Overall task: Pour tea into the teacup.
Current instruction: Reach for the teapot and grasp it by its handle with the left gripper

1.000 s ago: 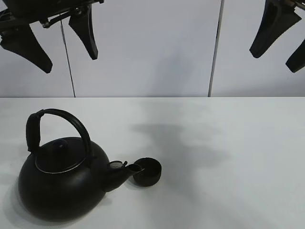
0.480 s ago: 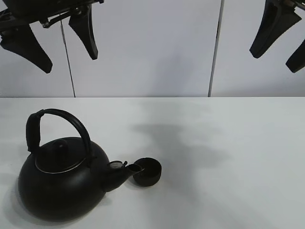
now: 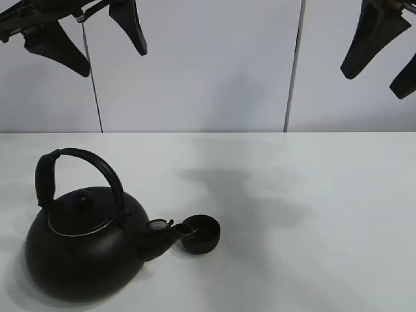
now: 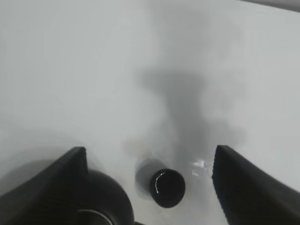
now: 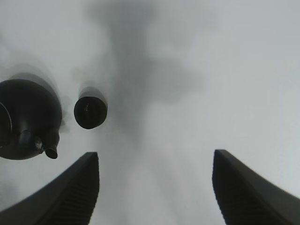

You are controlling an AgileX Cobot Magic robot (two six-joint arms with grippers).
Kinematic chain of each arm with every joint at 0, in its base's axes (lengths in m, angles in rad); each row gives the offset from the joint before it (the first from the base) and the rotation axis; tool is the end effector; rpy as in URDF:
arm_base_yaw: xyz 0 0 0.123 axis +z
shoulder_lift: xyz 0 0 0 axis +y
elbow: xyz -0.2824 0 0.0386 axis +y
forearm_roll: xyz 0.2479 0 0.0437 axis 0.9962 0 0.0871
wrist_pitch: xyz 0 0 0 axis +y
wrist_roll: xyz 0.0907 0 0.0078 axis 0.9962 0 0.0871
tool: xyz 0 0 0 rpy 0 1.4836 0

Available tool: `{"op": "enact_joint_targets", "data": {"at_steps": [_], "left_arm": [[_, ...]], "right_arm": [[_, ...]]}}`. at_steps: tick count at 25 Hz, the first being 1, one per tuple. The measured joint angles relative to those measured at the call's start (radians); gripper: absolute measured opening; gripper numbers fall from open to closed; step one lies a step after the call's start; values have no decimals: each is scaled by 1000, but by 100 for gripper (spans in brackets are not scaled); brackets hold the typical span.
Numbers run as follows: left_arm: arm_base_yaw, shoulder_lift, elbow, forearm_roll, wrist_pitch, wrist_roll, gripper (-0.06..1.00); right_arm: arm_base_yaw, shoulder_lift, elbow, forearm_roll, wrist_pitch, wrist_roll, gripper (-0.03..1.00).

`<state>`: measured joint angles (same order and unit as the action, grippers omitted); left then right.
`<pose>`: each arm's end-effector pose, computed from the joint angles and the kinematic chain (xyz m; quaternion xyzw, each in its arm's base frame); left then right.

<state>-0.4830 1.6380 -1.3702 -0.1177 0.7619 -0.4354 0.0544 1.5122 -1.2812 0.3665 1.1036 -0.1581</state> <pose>0.3168 -0.1745 0.3054 -0.0053 0.9498 -0.1831 0.2536 0.3009 0.0456 0.3119 -0.0484 0.9708 0.1654 0.1671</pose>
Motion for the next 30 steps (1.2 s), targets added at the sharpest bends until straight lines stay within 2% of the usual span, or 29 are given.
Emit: {"op": "enact_joint_targets", "data": {"at_steps": [7,12,16,20,24,30], "left_arm": [[0,0,0,2,-30,0,54],[0,0,0,52,-28,6,54],[0,0,0,69,-3,55,54],[0,-25,19,71,-21,100,54],[0,-124,100,72,-115,144,54],[0,-329,321,72,-343,247,54]], "right_arm": [[-1,0,0,0,-1,0,47],[-1,0,0,0,-3,0,47],[-1,0,0,0,-2,0,47],[-1,0,0,0,-2,0,47],[-1,0,0,0,-3,0,47],[-1,0,0,0,-4,0,47]]}}
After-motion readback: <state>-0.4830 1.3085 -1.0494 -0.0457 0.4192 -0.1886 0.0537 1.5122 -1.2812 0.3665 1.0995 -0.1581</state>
